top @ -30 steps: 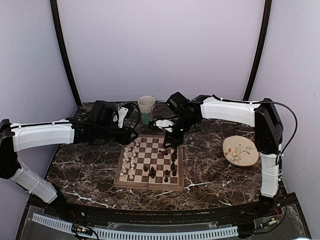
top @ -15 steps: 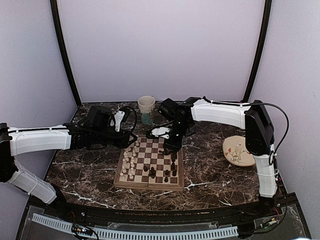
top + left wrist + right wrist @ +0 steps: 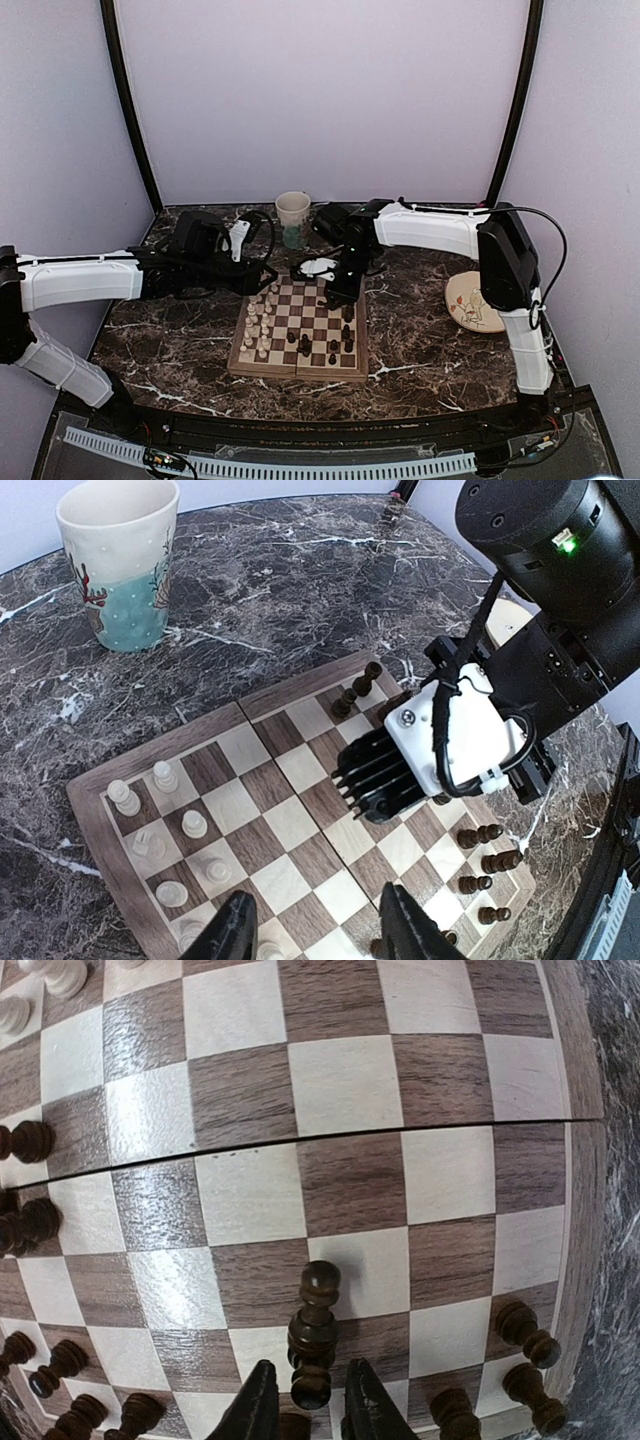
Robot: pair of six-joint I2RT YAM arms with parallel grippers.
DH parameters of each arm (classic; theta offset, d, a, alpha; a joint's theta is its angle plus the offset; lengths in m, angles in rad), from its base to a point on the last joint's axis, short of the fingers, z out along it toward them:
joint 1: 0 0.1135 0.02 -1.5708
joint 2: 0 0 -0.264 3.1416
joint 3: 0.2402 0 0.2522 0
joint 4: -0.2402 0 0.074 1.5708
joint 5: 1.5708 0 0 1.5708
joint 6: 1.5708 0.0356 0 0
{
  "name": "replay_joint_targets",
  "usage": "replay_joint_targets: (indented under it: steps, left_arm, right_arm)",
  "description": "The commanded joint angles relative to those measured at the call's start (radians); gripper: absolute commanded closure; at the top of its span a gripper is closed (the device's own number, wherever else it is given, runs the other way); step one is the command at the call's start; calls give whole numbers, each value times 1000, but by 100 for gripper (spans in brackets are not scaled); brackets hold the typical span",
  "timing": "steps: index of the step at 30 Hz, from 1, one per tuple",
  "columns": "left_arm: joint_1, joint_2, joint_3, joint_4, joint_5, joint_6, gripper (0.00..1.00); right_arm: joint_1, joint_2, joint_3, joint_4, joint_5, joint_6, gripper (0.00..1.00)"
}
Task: Set up the chess pieces on the board
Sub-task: Pick up the chess pile from the chessboard, then pick up the pawn from the chess pile.
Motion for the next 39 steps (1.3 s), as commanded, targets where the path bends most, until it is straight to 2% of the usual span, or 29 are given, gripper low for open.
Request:
replay_joint_targets:
  steps: [1,6,10,16,22,39]
  left_arm:
    - [6,2,-9,32,25,-21,56]
    - [6,23,-16,52,32,-40,56]
    - [6,44,-28,99,47,-99,56]
    - [23,71,-94,271,89,-288,49]
    - [53,129,-163,495,174,-510,50]
    - [48,349,-89,756,365,-702,60]
  right_arm:
    - [4,20,41,-7,-13,8,82]
    - [4,17,52,-6,-36,9,93]
    - [3,-7,48,3,-41,11,97]
    - [3,-67,19,38,-53,19,98]
    - [1,-110,-3,61,-63,25,98]
    - [2,-146,-5,76,-110,42,97]
